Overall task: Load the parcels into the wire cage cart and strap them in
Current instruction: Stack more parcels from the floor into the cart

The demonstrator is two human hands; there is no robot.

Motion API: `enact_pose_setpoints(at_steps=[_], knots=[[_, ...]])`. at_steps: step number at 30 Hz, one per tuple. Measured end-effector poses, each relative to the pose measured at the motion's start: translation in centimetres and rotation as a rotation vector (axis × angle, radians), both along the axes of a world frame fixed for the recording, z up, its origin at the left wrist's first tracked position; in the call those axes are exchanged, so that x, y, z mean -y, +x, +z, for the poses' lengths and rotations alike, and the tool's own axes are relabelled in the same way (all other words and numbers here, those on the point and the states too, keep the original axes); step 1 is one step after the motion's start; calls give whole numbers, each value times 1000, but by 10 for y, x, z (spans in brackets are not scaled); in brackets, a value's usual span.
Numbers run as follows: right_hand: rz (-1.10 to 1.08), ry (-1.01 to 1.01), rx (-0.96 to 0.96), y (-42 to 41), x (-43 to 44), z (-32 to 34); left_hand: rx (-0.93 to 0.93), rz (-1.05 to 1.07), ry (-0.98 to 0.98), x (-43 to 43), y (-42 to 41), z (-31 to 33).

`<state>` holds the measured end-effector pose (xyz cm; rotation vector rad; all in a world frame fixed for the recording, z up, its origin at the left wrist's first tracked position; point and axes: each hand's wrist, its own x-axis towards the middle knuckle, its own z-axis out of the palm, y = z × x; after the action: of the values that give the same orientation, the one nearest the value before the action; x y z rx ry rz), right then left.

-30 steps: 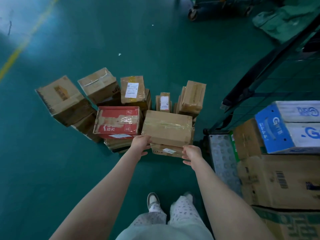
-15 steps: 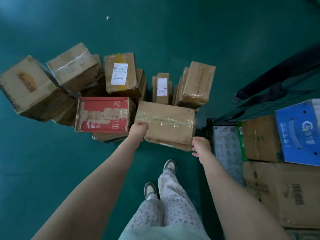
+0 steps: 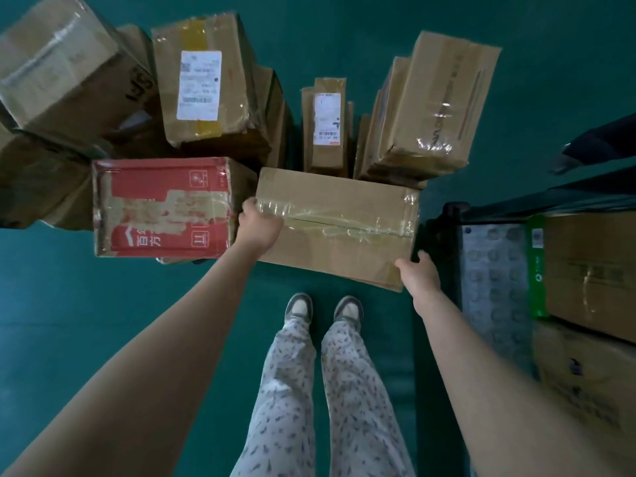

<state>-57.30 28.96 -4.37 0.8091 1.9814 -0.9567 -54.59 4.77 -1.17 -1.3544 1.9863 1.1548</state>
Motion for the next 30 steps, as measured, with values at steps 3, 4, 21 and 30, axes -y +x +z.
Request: enact_pose_setpoints(at_steps=[3, 4, 21, 30], knots=[[-50, -55, 12, 4, 3, -18, 75, 45, 0, 7, -2, -20], [-82, -79, 25, 5, 4, -19, 113, 17, -21, 6, -2, -22], [-516, -116, -98, 41, -28, 83, -68, -327, -154, -27, -7, 101], [-673, -146, -259, 61, -51, 181, -247, -383, -86, -49, -3, 184]])
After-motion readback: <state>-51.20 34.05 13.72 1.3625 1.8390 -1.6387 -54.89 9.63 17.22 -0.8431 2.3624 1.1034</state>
